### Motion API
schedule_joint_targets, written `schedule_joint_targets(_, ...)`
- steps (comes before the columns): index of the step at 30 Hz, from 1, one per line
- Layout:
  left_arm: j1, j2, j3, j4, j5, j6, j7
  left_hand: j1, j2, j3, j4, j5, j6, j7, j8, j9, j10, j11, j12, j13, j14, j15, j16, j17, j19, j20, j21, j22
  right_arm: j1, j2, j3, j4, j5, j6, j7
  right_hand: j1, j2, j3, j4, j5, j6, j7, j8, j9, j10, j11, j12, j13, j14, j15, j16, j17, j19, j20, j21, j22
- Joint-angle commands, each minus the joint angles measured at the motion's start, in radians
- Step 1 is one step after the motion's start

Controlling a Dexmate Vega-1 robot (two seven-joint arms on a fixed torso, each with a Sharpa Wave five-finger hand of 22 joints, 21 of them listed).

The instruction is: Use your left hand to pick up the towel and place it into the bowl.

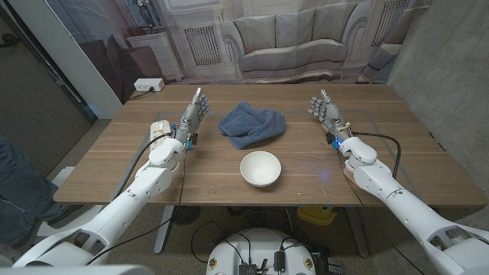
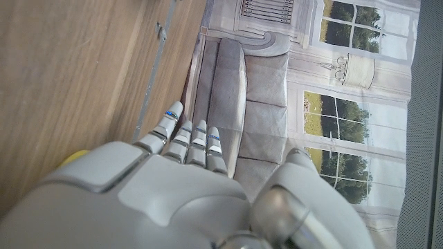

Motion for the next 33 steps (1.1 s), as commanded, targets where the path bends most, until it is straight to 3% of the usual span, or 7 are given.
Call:
schedule_joint_targets(1, 0.027, 0.016, 0.002, -0.067, 0.023, 0.004, 0.033, 0.011, -0.003, 0.000, 0.004, 0.005, -0.006, -0.001, 0.005, 0.005, 0.003, -0.010, 0.007, 0.002, -0.007, 0.000, 0.007, 0.003, -0.009, -0.052, 0.006, 0.003, -0.006, 0.005, -0.003, 0.018, 0.016, 0.033, 0.047, 0.010, -0.004, 0.006, 0.000, 0.005, 0.012, -0.003, 0.006, 0.003, 0.007, -0.001, 0.006, 0.001, 0.009, 0.000, 0.005, 0.003, 0.011, -0.039, 0.003, 0.003)
schedule_joint_targets(19, 0.028, 0.027, -0.002, -0.070, 0.055, -0.035, 0.033, 0.023, 0.012, 0.000, -0.002, 0.007, 0.043, -0.002, 0.015, 0.006, 0.051, -0.009, 0.018, 0.001, 0.035, 0.001, 0.014, 0.003, 0.019, -0.040, 0.013, 0.003, -0.020, -0.004, 0.000, -0.027, 0.011, 0.027, 0.025, 0.009, 0.000, 0.005, 0.000, 0.002, 0.011, 0.000, 0.004, 0.003, 0.014, 0.004, 0.006, 0.001, 0.012, 0.003, 0.003, 0.003, 0.015, -0.036, -0.004, 0.004)
schedule_joint_targets(26, 0.016, 0.019, -0.001, -0.053, 0.073, -0.064, 0.035, 0.028, 0.015, 0.001, -0.004, 0.007, 0.051, -0.003, 0.015, 0.006, 0.060, -0.011, 0.019, 0.001, 0.045, 0.000, 0.015, 0.003, 0.024, -0.040, 0.014, 0.003, -0.017, 0.007, 0.012, -0.005, 0.050, 0.048, 0.075, 0.008, 0.001, 0.004, 0.000, 0.001, 0.012, 0.001, 0.004, 0.003, 0.015, 0.006, 0.006, 0.002, 0.014, 0.005, 0.002, 0.003, 0.017, -0.036, -0.007, 0.004)
schedule_joint_targets(33, 0.008, 0.025, 0.005, -0.052, 0.101, -0.080, 0.036, 0.032, 0.016, 0.000, -0.006, 0.007, 0.060, -0.004, 0.016, 0.006, 0.067, -0.014, 0.020, 0.001, 0.053, -0.003, 0.015, 0.003, 0.030, -0.038, 0.015, 0.003, -0.029, 0.000, 0.021, -0.033, 0.055, 0.059, 0.077, 0.007, 0.002, 0.004, 0.000, 0.000, 0.013, 0.003, 0.004, 0.003, 0.017, 0.008, 0.006, 0.002, 0.015, 0.005, 0.001, 0.003, 0.019, -0.034, -0.010, 0.004)
